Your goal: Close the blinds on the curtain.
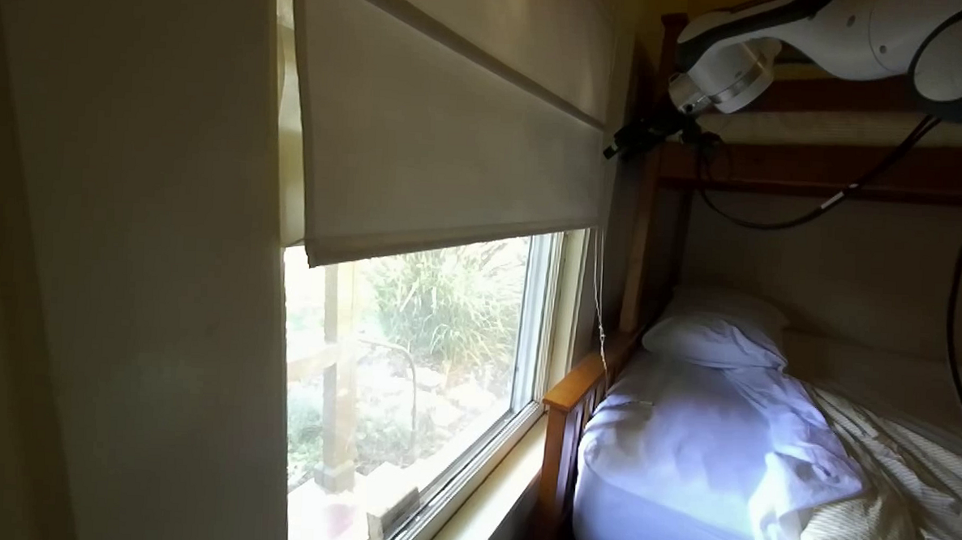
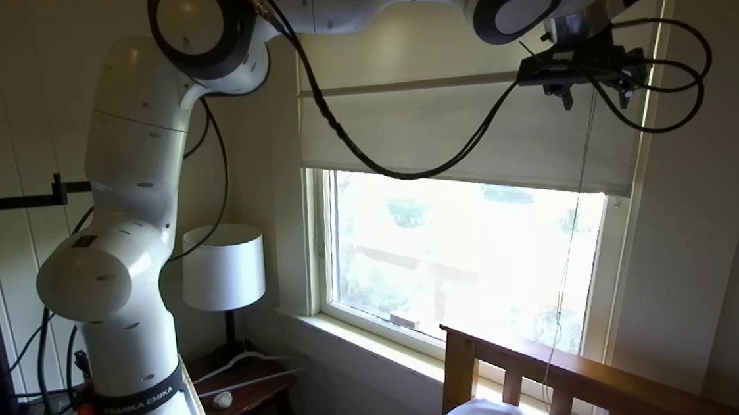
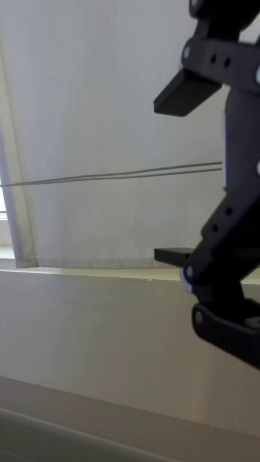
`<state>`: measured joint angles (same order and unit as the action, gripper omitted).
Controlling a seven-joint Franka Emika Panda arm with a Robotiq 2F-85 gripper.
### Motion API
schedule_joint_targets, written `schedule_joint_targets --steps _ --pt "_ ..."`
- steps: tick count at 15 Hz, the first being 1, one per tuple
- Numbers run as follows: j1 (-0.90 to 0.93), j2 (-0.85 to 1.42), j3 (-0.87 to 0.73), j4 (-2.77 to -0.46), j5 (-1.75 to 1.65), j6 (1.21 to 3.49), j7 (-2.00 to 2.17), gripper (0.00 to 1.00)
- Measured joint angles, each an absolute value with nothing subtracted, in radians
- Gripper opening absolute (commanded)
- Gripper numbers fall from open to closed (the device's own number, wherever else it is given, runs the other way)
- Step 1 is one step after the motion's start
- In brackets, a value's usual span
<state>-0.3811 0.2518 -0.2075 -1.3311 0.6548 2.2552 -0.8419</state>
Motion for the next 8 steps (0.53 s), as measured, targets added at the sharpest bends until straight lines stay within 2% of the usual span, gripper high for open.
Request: schedule_joint_targets --steps 1,4,8 --pt "-0.389 0.266 -0.202 -1.311 0.656 2.243 -0.842 0.68" --pt "-0.405 0.304 -0.187 -1.256 0.657 2.211 -0.842 0.44" --pt "-0.405 0.343 -0.184 -1.207 0.658 2.187 -0.842 0.17"
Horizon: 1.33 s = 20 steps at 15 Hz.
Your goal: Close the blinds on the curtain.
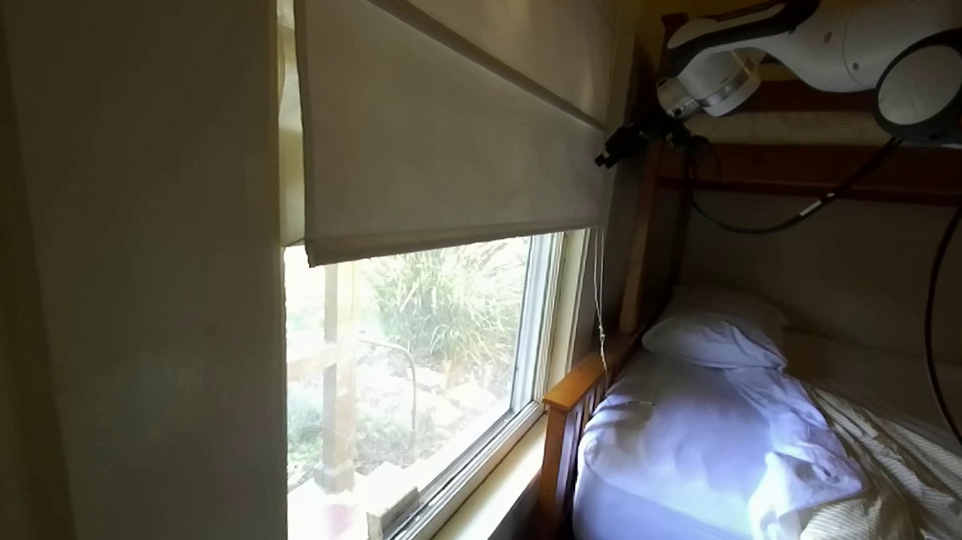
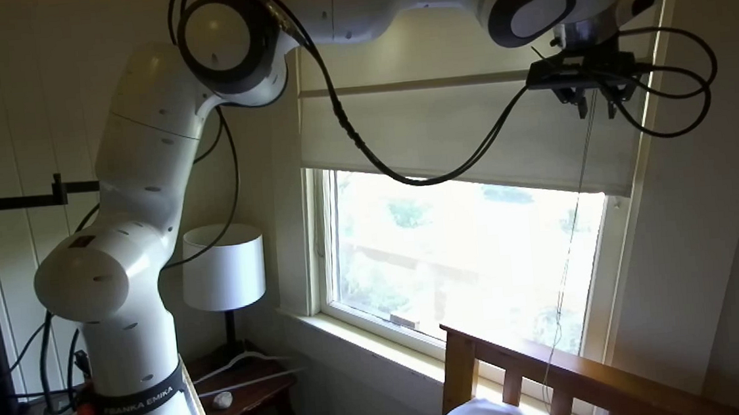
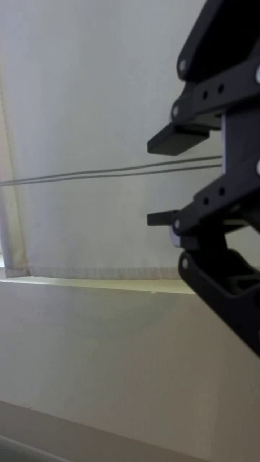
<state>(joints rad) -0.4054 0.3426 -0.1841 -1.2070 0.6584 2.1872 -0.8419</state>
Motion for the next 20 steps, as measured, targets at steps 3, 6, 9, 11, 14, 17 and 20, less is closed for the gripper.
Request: schedule_joint_targets --steps 3,6,9,11,14,17,20 --pt "-0.405 0.362 -0.183 -1.181 0.659 2.183 -0.842 0.00" --pt "-0.406 0.373 -0.183 -1.162 0.660 2.177 -0.842 0.00" --pt "-0.406 0.378 -0.184 -1.149 0.660 2.164 -0.841 0.00" --pt "-0.406 0.378 -0.187 -1.142 0.658 2.142 -0.836 0.00" --pt "-0.405 0.360 -0.194 -1.145 0.643 2.084 -0.831 0.00" --pt "-0.388 0.286 -0.195 -1.197 0.603 2.024 -0.851 0.00" --pt "-0.356 0.164 -0.181 -1.301 0.590 1.989 -0.893 0.00"
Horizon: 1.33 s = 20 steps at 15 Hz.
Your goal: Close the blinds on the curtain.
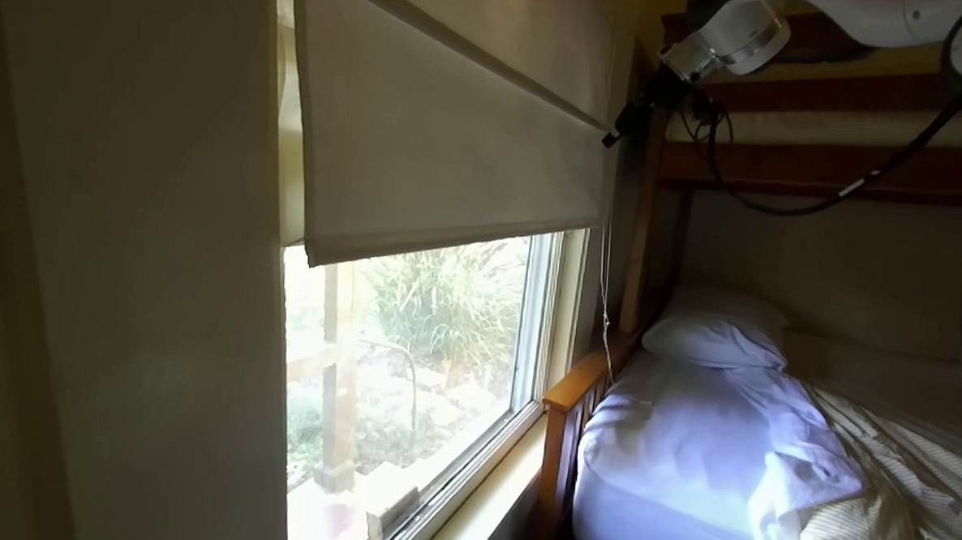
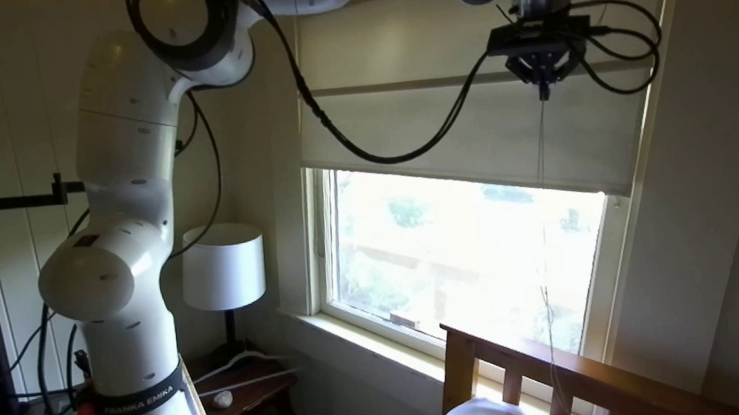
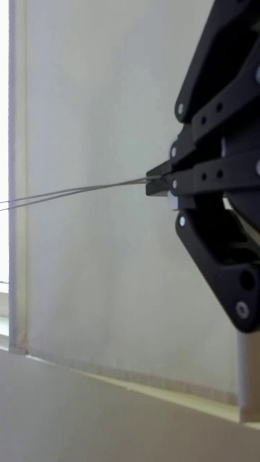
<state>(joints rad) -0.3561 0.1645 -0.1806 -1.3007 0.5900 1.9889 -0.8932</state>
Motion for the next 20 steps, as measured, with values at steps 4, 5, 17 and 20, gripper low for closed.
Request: schedule_joint_targets --steps 4,5,17,20 --pt "-0.297 0.001 -0.138 -1.462 0.581 1.982 -0.890 0.00" --pt "-0.284 -0.030 -0.125 -1.497 0.581 1.983 -0.878 0.00" --pt "-0.206 -0.125 -0.139 -1.618 0.579 1.993 -0.862 0.00" --pt "-0.169 -0.125 -0.139 -1.619 0.538 1.992 -0.862 0.00"
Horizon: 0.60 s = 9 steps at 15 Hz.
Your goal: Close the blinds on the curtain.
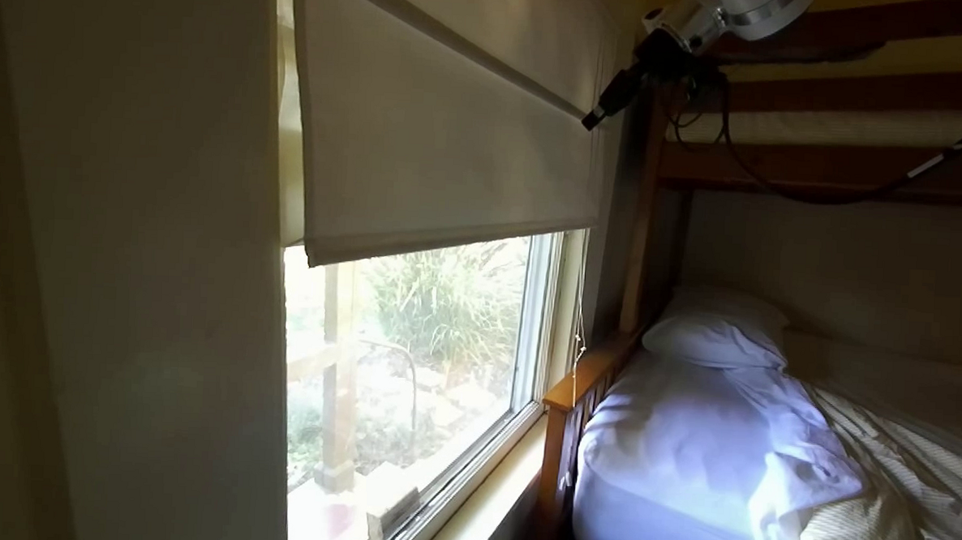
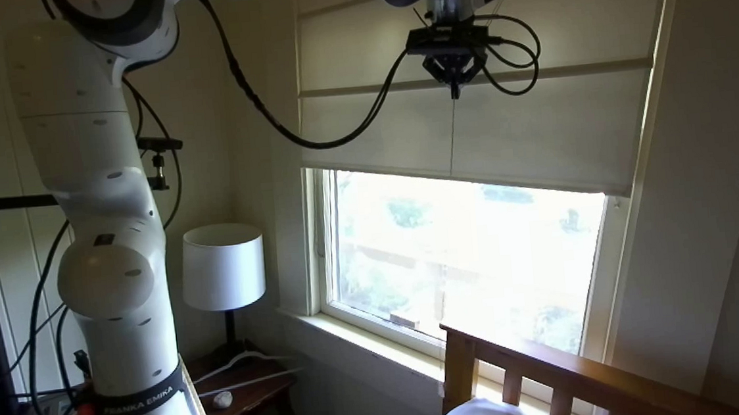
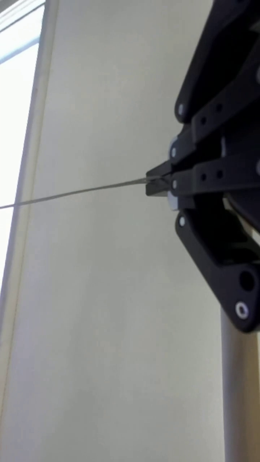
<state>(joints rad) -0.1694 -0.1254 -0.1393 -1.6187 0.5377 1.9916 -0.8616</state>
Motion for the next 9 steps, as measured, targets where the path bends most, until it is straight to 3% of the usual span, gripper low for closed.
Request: schedule_joint_targets --steps 9 --pt "-0.040 -0.200 -0.110 -1.692 0.485 2.015 -0.857 0.00"
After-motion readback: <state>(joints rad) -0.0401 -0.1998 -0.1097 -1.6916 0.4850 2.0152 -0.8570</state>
